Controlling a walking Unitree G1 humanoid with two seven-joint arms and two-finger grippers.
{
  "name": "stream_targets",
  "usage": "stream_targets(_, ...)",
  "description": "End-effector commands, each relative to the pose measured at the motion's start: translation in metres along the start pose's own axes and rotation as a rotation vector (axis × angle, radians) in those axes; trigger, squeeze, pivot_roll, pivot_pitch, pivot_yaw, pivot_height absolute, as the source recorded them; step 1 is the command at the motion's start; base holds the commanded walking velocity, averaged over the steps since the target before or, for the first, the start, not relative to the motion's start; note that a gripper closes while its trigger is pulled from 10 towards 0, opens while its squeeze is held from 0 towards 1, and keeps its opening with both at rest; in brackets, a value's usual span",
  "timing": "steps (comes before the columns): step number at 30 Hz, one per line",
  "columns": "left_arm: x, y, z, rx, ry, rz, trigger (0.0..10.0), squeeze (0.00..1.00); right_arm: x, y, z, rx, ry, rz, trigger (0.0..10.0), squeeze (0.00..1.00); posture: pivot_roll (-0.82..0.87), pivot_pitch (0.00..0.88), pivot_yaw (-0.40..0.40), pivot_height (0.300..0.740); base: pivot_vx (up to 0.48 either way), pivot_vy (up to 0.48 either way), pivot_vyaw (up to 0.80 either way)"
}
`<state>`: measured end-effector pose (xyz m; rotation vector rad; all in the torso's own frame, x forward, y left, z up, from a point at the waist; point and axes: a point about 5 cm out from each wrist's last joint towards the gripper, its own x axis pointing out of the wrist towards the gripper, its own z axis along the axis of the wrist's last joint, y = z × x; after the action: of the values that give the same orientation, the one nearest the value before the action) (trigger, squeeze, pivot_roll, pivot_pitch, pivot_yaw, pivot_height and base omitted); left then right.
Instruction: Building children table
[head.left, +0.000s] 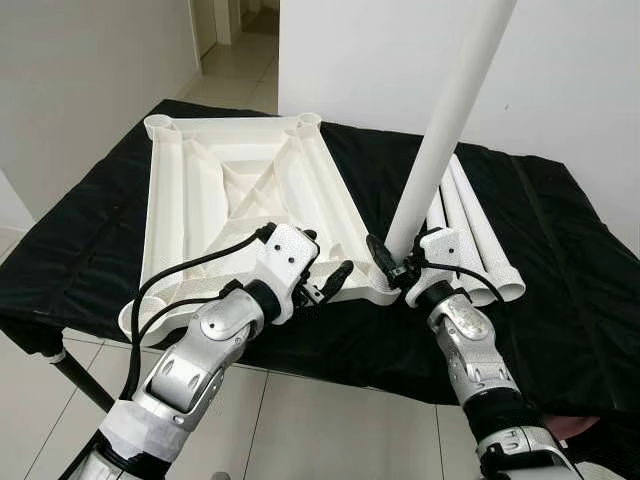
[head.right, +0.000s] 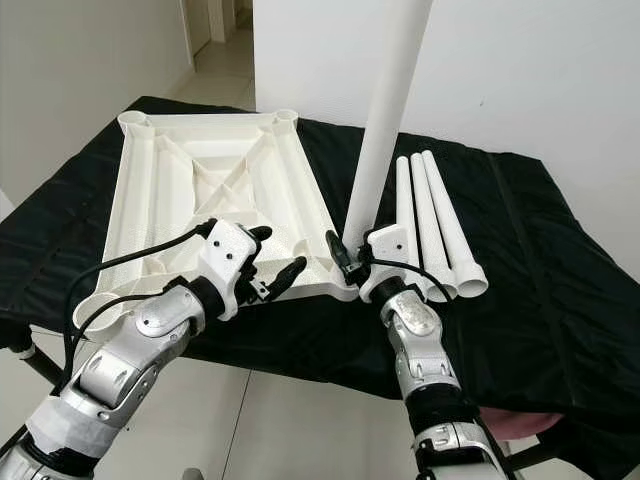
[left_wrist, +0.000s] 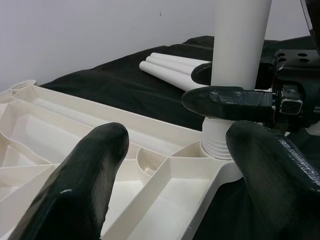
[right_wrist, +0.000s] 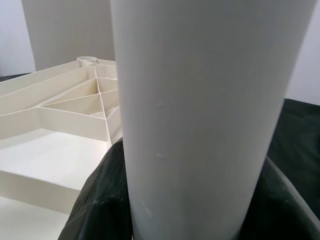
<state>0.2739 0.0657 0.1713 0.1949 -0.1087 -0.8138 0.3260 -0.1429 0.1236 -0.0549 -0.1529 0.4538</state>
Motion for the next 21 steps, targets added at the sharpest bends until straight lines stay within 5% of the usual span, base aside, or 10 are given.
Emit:
stream_targets(1, -0.001, -0.009, 0.0, 0.005, 0.01, -0.154, 10.0, 0.0, -0.013, 0.005, -0.033, 0.078, 0.165, -0.015, 10.0, 0.0, 0.01, 0.0, -0.033, 0.74, 0.0, 0.0, 0.0)
stream_targets(21, -0.001, -0.011, 0.001, 0.003, 0.006, -0.157, 10.0, 0.0, -0.012, -0.004, -0.045, 0.217, 0.233, -0.162, 10.0, 0.0, 0.01, 0.0, -0.041, 0.74, 0.0, 0.0, 0.0)
